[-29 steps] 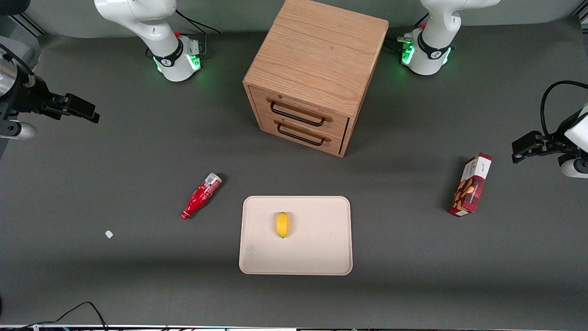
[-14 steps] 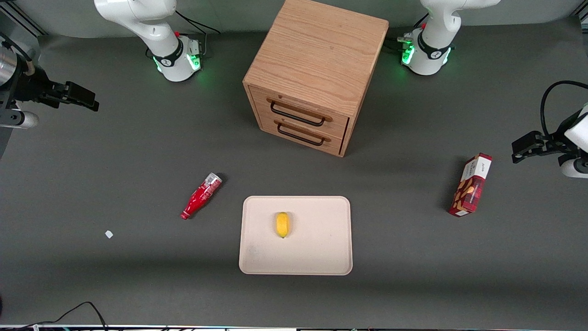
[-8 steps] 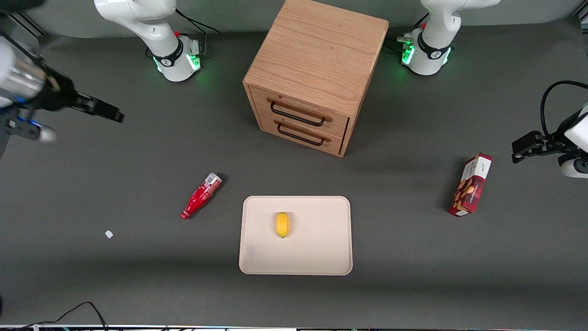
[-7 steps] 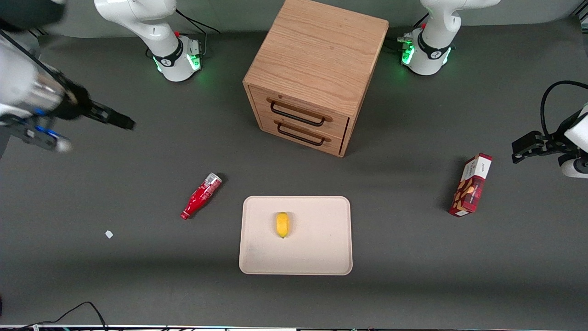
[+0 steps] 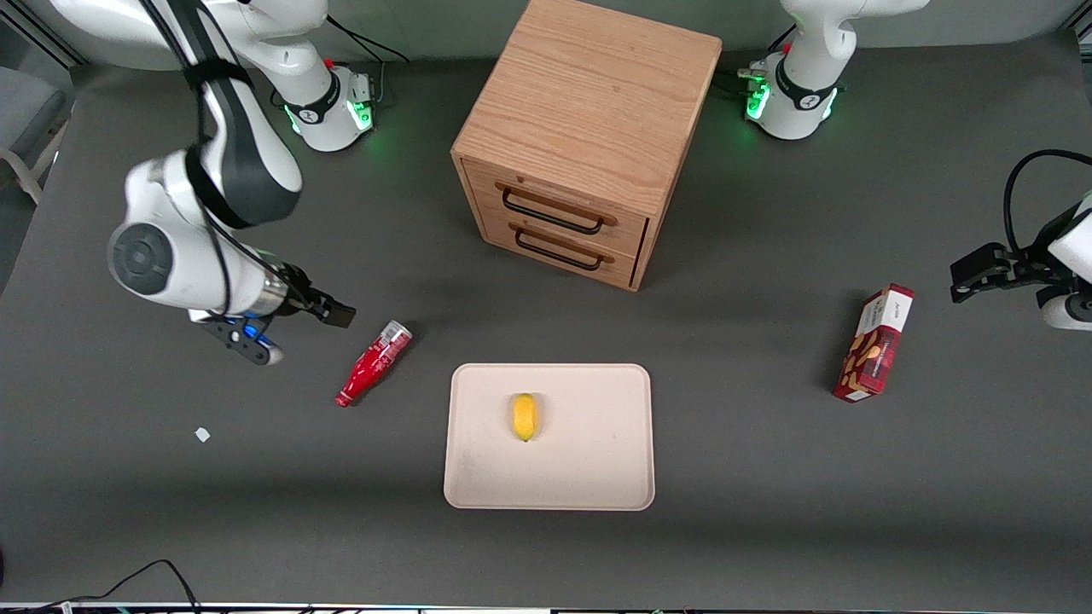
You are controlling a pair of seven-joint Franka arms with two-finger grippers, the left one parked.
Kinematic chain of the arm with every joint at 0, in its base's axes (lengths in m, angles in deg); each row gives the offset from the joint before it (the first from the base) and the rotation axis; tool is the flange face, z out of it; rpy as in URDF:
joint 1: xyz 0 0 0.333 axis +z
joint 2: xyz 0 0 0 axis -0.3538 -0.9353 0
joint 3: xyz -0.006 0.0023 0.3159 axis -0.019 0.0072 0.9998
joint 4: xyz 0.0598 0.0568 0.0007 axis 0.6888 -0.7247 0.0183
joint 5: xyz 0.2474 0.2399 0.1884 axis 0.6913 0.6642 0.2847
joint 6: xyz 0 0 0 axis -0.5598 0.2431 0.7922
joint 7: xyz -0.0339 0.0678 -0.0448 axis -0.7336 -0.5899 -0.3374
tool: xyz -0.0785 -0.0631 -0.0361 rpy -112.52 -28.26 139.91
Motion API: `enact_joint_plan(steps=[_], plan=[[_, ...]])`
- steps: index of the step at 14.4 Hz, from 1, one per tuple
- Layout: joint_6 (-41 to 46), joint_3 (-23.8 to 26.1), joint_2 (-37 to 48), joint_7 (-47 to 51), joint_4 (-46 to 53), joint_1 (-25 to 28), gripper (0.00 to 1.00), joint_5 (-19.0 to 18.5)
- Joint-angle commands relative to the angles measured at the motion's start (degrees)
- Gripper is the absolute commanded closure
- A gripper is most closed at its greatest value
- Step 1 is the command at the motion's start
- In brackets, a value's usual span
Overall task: Place coke bottle on tray
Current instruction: 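Move the open right gripper down to the red bottle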
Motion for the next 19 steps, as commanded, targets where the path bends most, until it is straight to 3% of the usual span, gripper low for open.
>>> enact_joint_plan(steps=[1,5,14,15,16,17,19], plan=[[-9.4,-0.1,-4.2,1.5,-3.4,0.2,0.0,-1.9],[-19.1,-0.1,-11.2,1.4,-2.9,0.3,0.0,-3.3],[-28.4,-0.4,-18.2,1.4,-2.1,0.9,0.01,-3.6],[-28.4,-0.4,-18.2,1.4,-2.1,1.0,0.31,-5.0],[-28.3,-0.4,-18.1,1.3,-2.1,1.0,0.82,-5.8],[-28.1,-0.3,-17.7,1.1,-2.0,1.0,1.0,-6.5],[-27.4,-0.2,-17.1,1.0,-1.9,1.4,1.0,-7.5]])
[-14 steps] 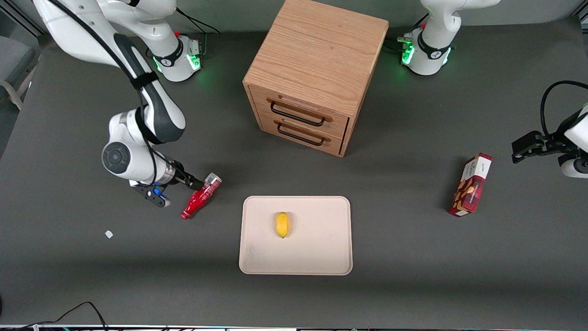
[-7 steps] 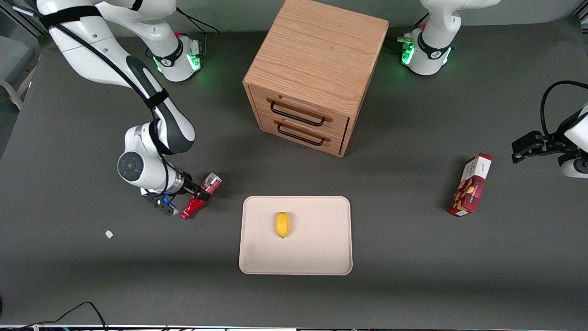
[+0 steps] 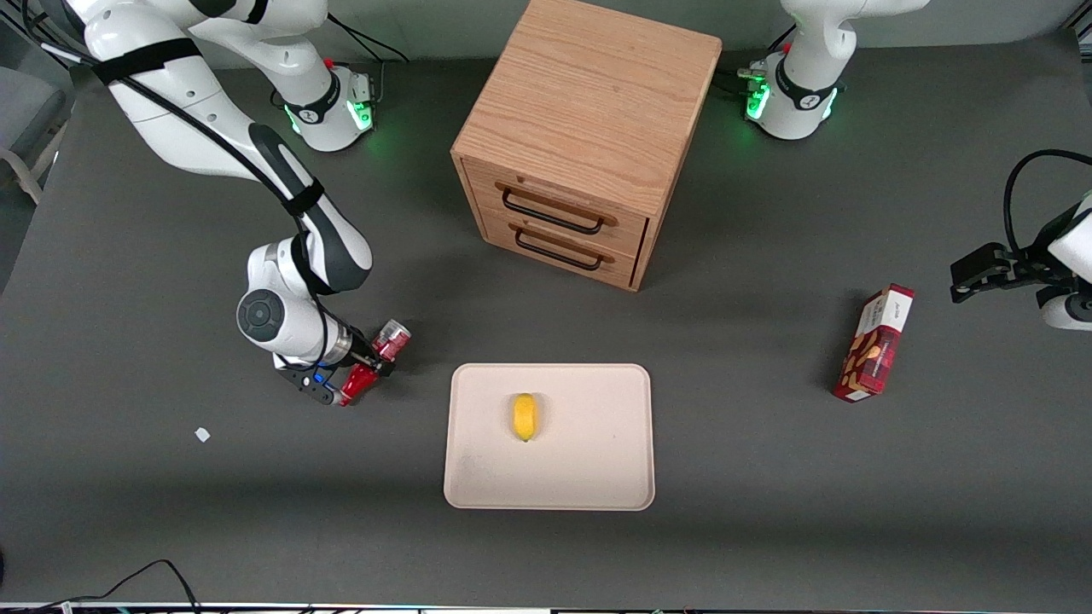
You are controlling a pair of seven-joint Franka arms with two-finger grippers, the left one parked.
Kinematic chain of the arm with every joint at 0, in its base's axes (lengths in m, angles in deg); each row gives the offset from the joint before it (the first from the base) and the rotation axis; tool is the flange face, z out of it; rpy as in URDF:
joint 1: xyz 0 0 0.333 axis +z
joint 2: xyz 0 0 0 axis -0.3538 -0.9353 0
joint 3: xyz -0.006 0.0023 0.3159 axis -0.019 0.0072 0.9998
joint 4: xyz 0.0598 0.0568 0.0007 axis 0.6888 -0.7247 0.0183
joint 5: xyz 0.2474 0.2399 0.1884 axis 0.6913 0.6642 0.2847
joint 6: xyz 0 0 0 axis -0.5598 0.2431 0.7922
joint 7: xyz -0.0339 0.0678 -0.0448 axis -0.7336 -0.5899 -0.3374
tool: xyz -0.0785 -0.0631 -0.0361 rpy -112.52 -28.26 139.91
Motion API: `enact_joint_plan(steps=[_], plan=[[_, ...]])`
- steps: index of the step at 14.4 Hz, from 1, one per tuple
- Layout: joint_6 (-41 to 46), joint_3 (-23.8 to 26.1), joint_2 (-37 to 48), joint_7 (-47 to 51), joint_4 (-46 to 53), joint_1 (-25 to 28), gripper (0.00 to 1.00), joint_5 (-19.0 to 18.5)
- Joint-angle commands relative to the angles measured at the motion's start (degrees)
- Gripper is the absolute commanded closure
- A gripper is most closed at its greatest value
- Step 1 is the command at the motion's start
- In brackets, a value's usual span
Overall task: Place coke bottle on tray
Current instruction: 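Move the open right gripper down to the red bottle, then close the right gripper around the red bottle and lift it, then carry the bottle over the cream tray beside the lemon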
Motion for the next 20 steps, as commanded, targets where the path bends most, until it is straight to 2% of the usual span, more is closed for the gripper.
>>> enact_joint_plan(steps=[1,3,6,10,12,16,20], plan=[[1.0,-0.3,0.8,0.9,0.8,1.0,1.0,-1.5],[3.3,-0.2,2.1,0.1,2.0,1.0,1.0,-1.9],[15.3,0.6,7.9,-4.1,7.1,0.9,1.0,-3.0],[39.3,0.7,10.5,-12.6,24.8,0.8,1.0,-2.2],[46.4,2.5,10.1,-15.1,34.4,0.9,1.0,-2.2],[48.4,8.6,5.8,-16.1,45.9,1.0,1.0,-2.4],[43.3,11.9,-7.1,-15.9,52.4,3.3,1.0,-2.4]])
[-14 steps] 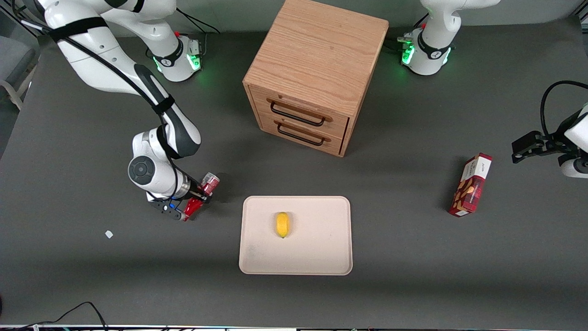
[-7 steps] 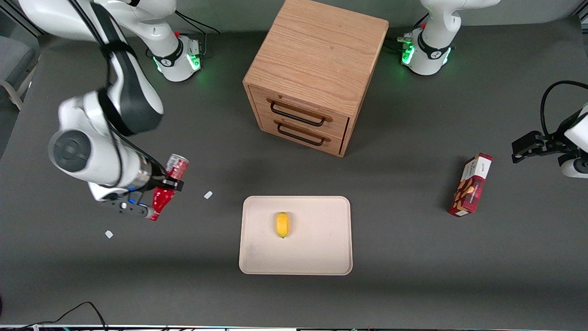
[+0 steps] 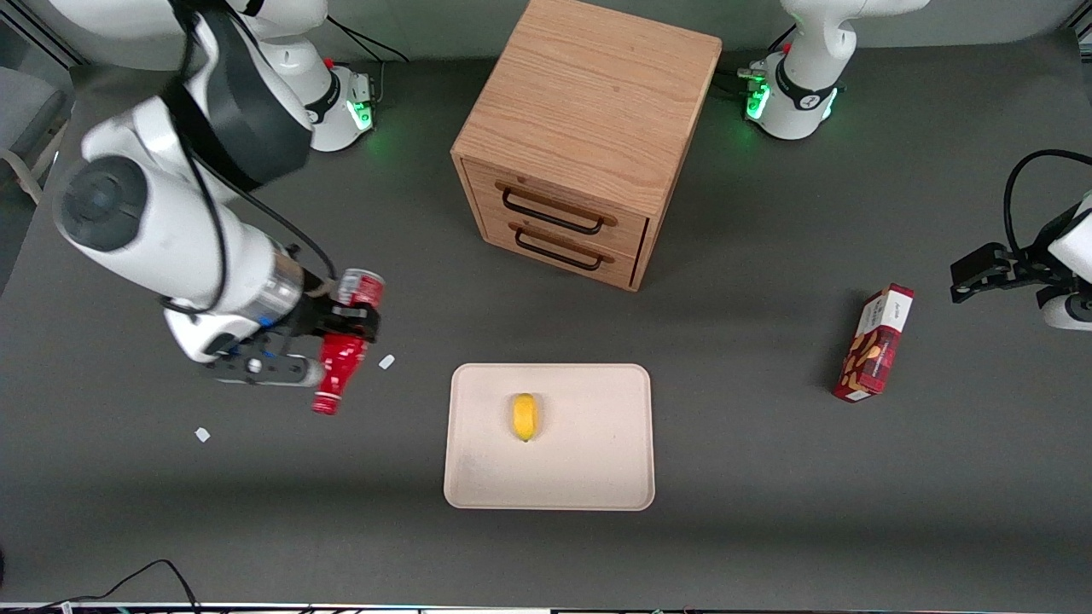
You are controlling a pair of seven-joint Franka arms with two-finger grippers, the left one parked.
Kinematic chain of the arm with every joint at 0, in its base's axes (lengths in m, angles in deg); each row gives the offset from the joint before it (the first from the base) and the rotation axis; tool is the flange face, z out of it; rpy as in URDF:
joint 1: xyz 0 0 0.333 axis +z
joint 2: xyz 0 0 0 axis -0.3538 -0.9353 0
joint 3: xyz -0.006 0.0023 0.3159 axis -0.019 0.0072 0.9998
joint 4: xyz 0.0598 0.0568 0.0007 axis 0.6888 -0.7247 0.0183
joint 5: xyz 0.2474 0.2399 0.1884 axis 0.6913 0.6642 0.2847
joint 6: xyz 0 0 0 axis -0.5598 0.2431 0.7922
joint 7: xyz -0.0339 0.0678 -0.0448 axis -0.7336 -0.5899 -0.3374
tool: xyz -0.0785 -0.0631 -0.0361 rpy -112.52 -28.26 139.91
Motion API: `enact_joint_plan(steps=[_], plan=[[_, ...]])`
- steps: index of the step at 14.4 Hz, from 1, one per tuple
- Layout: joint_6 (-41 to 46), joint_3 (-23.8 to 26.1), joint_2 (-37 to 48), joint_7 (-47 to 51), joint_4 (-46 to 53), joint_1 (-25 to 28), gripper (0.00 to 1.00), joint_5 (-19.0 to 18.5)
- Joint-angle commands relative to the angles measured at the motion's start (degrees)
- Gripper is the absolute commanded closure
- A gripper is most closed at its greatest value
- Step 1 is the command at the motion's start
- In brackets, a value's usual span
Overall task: Place coke bottle on tray
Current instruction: 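Carry the bottle over the cream tray beside the lemon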
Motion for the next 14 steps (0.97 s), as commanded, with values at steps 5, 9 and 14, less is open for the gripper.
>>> enact_joint_plan(steps=[5,9,14], plan=[[-12.8,0.9,-22.1,0.0,6.7,3.4,1.0,-0.4],[-21.0,0.7,-27.4,0.8,5.3,4.2,1.0,-1.7],[-28.2,0.2,-30.7,0.8,3.5,4.3,1.0,-4.9]])
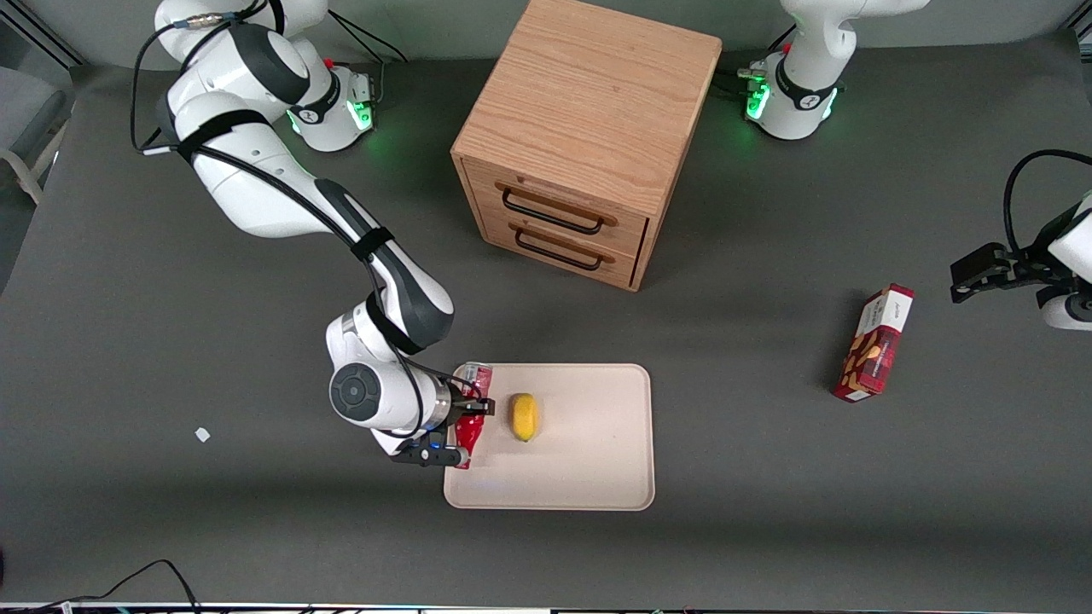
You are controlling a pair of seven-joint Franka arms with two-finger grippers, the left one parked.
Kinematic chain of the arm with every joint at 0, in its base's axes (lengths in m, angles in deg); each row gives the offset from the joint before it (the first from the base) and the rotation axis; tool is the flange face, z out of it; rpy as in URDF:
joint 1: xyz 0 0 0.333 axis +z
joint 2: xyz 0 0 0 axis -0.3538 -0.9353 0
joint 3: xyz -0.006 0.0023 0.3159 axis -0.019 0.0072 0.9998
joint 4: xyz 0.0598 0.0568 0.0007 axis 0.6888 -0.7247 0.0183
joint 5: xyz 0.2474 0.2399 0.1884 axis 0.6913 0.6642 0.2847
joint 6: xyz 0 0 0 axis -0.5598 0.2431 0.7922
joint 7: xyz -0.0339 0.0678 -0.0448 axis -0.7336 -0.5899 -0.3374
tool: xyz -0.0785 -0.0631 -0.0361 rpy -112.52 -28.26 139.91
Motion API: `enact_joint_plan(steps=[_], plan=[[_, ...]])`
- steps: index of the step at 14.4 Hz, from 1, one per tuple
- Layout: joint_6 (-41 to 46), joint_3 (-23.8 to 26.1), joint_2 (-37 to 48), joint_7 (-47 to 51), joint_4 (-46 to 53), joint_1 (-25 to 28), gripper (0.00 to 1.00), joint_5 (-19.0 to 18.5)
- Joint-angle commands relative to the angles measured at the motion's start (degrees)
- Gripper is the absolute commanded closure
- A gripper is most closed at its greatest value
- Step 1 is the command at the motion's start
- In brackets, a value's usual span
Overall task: Place coke bottle on tray
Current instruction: 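Carry the bottle over the cream tray beside the lemon, then lower the bottle onto the tray and open the right gripper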
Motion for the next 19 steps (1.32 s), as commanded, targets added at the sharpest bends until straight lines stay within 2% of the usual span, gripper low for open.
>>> enact_joint_plan(steps=[1,4,5,6,8,16,19], plan=[[-2.0,-0.3,-1.3,0.8,0.6,0.5,1.0,-2.2],[-2.0,-0.3,-1.3,1.1,0.6,0.5,1.0,-2.1],[-2.0,-0.3,-1.5,2.8,0.6,0.4,0.56,-2.1],[-2.0,-0.5,-1.5,3.8,0.6,0.4,0.01,-2.8],[-2.0,-0.4,-1.5,4.2,0.6,0.5,0.0,-5.3],[-1.9,-0.4,-1.2,4.1,0.0,0.4,0.0,-5.5],[-1.0,-0.3,1.5,4.1,0.2,0.4,0.0,-5.4]])
